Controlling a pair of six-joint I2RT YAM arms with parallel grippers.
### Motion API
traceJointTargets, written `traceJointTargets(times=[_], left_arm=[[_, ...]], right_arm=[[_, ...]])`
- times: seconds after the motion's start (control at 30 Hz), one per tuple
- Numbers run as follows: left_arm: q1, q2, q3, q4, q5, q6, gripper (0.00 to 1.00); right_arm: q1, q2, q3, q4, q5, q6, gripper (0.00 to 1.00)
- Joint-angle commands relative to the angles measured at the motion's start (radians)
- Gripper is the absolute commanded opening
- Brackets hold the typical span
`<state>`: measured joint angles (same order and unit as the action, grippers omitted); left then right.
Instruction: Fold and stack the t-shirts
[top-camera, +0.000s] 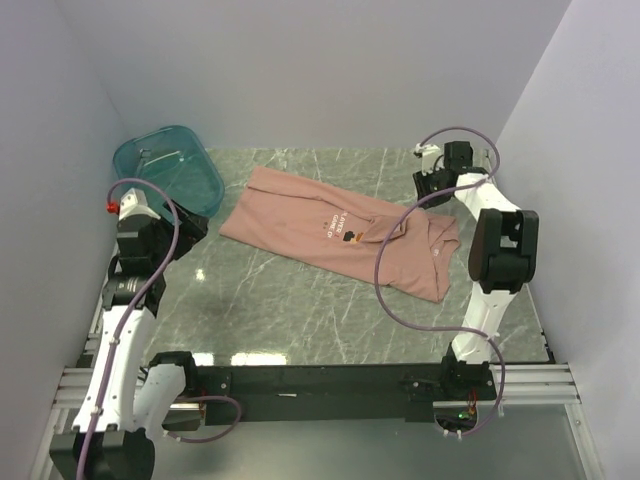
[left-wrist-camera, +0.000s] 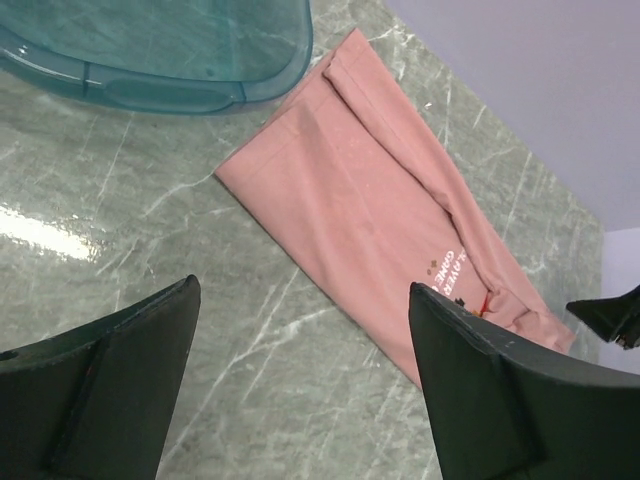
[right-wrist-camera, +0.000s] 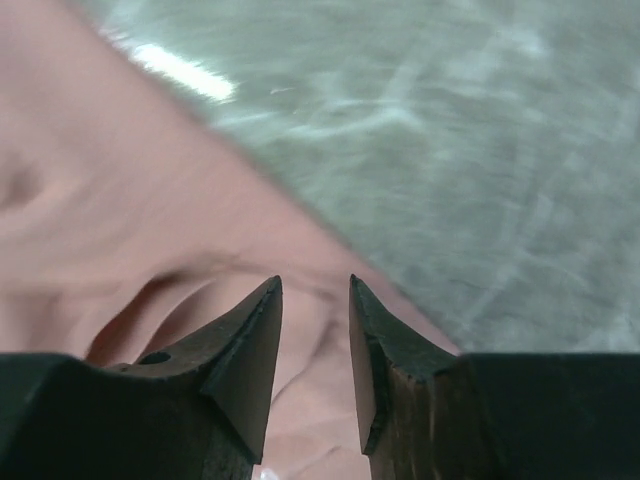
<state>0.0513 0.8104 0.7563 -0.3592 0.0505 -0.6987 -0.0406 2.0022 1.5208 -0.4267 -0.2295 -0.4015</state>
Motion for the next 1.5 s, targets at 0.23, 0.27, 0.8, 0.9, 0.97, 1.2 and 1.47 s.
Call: traceJointTargets(times=[0.23, 0.27, 0.8, 0.9, 0.97, 1.2, 1.47], left_arm=[[0.002, -0.073, -0.11, 0.046, 0.072, -0.074, 0.9], [0.002, -0.071, -0.11, 0.043, 0.072, -0.071, 0.9], [0.002, -0.099, -0.16, 0.063, 0.1, -0.111, 0.89], [0.002, -0.096, -0.158, 0.062, 0.103, -0.11, 0.89], [0.002, -0.097, -0.156, 0.062, 0.103, -0.111, 0.89], [0.002, -0.108, -0.161, 0.055, 0.101, -0.114, 0.89], [0.002, -0.111, -0.158, 0.055, 0.103, -0.119, 0.89]], right_arm=[[0.007, -0.141, -0.005, -0.486, -0.465, -0.699, 0.42], [0.01, -0.146, -0.011, -0.5, -0.47, -0.727, 0.42], [0.116, -0.086, -0.036, -0.369, -0.297, -0.565, 0.39], [0.122, -0.08, -0.034, -0.366, -0.295, -0.55, 0.35], [0.127, -0.076, -0.037, -0.362, -0.297, -0.54, 0.3], [0.13, -0.049, 0.042, -0.337, -0.355, -0.386, 0.0], [0.177, 0.012, 0.113, -0.248, -0.357, -0.237, 0.0]])
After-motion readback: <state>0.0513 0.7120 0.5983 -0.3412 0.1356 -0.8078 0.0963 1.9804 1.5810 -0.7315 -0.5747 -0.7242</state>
